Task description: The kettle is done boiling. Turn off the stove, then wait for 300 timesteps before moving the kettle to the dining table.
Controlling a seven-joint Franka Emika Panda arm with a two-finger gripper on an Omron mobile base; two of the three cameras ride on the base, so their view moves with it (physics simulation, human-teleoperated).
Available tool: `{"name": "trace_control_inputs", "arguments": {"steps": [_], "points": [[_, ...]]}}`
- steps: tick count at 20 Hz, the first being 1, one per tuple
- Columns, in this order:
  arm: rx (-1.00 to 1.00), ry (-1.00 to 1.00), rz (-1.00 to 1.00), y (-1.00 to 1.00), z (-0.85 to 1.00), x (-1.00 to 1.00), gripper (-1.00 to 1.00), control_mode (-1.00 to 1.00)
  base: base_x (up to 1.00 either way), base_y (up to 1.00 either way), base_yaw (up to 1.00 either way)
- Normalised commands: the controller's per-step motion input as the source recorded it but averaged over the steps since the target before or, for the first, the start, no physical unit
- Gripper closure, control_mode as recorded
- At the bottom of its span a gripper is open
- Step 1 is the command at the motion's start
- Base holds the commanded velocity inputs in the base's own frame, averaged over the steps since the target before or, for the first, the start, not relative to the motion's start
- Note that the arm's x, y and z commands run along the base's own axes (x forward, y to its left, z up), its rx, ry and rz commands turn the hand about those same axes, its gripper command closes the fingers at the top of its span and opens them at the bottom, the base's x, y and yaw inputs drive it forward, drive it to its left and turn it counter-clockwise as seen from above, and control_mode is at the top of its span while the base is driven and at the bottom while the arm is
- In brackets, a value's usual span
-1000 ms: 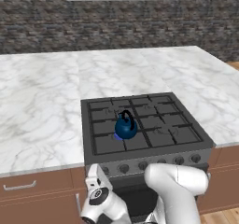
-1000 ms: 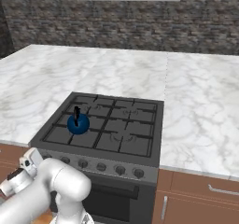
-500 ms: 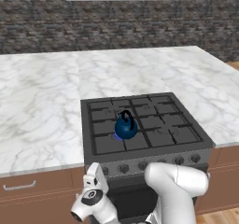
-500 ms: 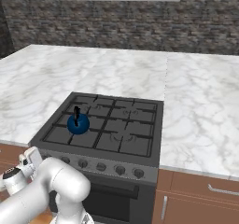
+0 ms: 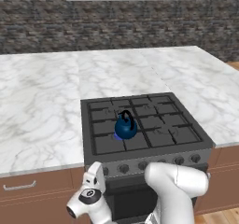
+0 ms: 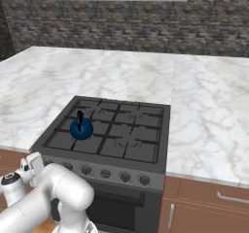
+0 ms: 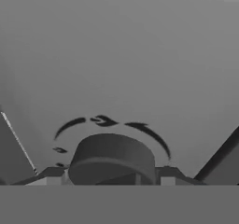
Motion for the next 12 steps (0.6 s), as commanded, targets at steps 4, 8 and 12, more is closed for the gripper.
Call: {"name": "trace_control_inputs", "arguments": {"steps": [4,8,12], "points": [[0.21,-0.05,-0.13,0.00,-0.02,0.00,1.00,-1.00,0.00,0.00,0.00],[0.24,-0.03,-0.11,0.00,-0.05,-0.05,1.00,-1.00,0.00,0.00,0.00],[0.23,-0.03,-0.10,0.00,-0.07,-0.07,1.00,-1.00,0.00,0.00,0.00]]}}
